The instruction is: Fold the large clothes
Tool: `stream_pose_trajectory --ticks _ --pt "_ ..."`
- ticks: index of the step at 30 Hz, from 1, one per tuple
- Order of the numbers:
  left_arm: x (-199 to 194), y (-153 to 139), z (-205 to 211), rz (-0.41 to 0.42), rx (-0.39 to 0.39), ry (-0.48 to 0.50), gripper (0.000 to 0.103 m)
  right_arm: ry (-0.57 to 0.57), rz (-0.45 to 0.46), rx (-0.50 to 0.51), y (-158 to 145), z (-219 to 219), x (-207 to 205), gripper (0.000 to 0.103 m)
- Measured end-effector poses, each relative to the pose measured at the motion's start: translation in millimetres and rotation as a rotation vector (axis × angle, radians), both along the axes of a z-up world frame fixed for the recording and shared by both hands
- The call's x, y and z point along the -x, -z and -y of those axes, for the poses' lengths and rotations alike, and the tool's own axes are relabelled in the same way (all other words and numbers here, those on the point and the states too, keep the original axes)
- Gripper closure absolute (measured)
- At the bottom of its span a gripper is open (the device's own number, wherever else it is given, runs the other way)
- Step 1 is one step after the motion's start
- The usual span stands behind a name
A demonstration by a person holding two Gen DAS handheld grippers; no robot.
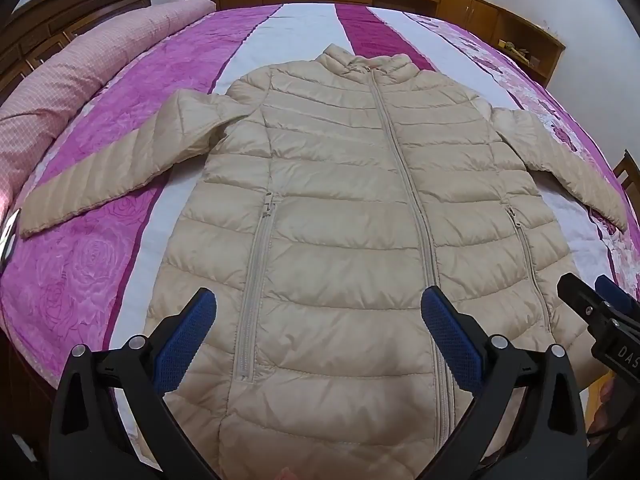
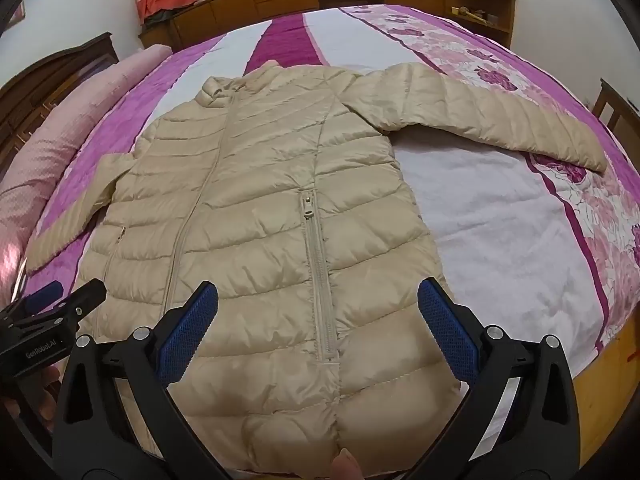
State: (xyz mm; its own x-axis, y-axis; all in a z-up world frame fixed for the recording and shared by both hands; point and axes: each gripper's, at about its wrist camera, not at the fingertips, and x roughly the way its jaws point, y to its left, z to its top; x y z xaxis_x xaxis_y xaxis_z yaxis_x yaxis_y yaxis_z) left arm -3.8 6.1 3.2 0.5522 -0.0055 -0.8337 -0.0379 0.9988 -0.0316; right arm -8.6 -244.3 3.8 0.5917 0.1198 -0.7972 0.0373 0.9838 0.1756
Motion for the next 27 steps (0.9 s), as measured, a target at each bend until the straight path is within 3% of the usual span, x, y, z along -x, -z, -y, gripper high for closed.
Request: stream_pose_trajectory --ticks 27 --pt "-5.6 0.3 -4.3 0.002 -0.013 -0.009 0.005 0.020 0.009 -0.007 -6.2 4.3 -2.5 0.003"
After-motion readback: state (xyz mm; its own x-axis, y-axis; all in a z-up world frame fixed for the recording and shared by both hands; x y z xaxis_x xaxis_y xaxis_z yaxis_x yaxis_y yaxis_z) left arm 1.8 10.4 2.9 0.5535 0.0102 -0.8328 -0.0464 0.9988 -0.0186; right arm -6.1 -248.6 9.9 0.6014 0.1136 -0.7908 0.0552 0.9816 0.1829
